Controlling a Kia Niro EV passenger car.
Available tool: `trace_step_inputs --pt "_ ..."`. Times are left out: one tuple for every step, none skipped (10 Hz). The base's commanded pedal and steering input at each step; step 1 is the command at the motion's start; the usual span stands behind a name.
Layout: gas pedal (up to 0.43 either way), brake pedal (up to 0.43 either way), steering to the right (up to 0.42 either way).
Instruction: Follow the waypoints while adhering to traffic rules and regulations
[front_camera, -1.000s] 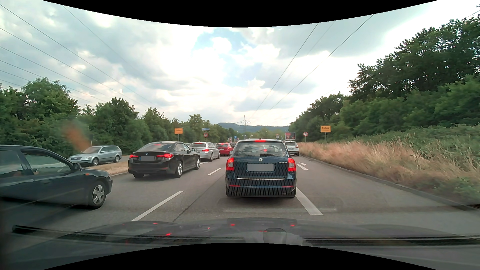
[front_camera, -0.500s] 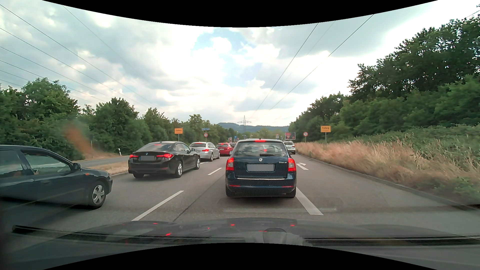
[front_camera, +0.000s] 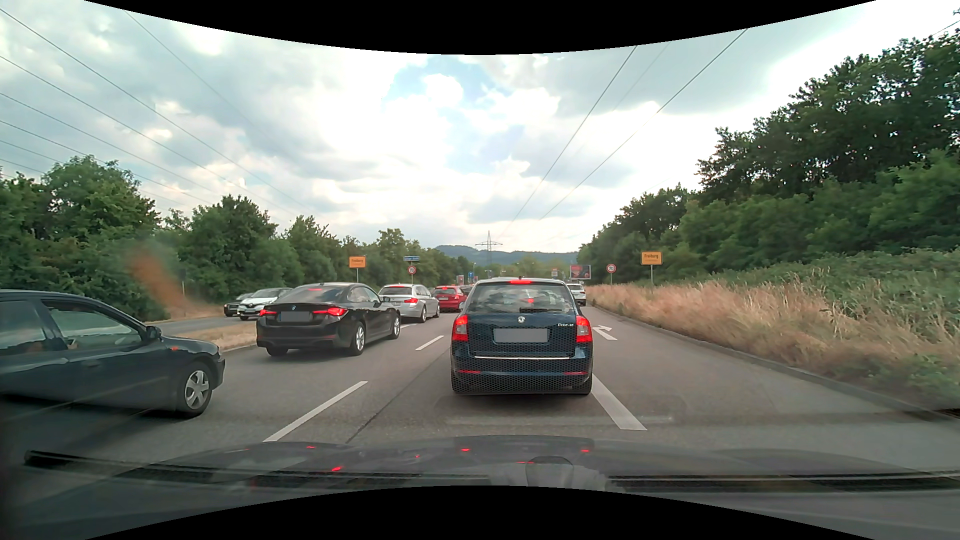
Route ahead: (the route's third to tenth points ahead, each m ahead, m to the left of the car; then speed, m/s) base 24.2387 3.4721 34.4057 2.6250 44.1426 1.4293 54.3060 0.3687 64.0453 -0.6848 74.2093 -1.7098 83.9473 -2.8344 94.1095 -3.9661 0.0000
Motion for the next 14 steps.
trace_step_inputs --pt "0.000 0.287 -0.002" --pt "0.000 0.287 -0.002" --pt "0.000 0.287 -0.002" --pt "0.000 0.287 -0.002" --pt "0.000 0.287 -0.003" --pt "0.000 0.287 -0.002" --pt "0.000 0.287 -0.002" --pt "0.000 0.287 -0.001" --pt "0.000 0.287 0.001" --pt "0.000 0.287 0.000" --pt "0.000 0.287 0.001" --pt "0.000 0.287 0.001" --pt "0.000 0.287 0.000" --pt "0.000 0.287 0.000"
